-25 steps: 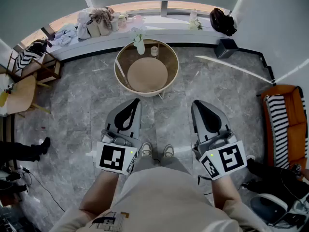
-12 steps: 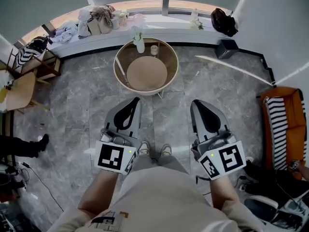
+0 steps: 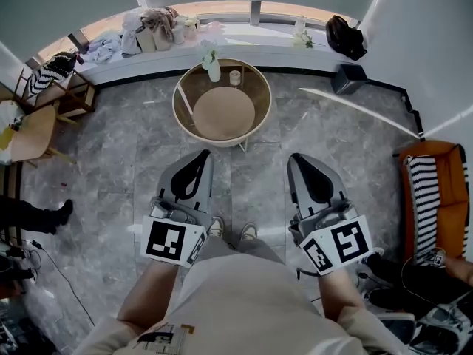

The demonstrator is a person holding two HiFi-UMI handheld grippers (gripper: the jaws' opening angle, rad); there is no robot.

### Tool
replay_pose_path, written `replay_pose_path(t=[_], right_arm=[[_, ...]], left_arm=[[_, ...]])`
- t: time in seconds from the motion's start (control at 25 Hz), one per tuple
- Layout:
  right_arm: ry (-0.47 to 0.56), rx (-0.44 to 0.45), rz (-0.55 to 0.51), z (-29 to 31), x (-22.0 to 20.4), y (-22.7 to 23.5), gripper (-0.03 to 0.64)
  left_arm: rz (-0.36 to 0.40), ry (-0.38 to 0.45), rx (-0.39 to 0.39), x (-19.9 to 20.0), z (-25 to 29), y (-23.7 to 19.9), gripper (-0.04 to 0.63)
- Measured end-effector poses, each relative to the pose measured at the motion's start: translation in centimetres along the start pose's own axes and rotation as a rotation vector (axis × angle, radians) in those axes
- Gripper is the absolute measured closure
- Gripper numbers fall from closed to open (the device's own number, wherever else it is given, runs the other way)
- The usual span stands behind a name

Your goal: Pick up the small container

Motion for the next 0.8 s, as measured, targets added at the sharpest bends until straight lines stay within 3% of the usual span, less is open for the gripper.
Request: replay_pose_path(t=[0.24, 0.8], right_arm=[[-0.006, 0.026, -0.009, -1.5, -0.3, 2.6, 0.612], [-0.030, 0.066, -0.019, -1.6, -1.5, 6.5, 0.612]], left_arm=[[0.065, 0.008, 0.047, -0.2, 1.2, 1.9, 0.589], [0.057, -0.001, 0.082, -0.7, 3.3, 4.0, 0.589]])
Point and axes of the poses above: the fingertips, and each gripper's own axes: z forward along the fingers, y to its right, x out of its top, the point moved 5 cm from there along -z, backward along the fingers, and after that the axes turned 9 degrees about x, right-handed, at the moved point
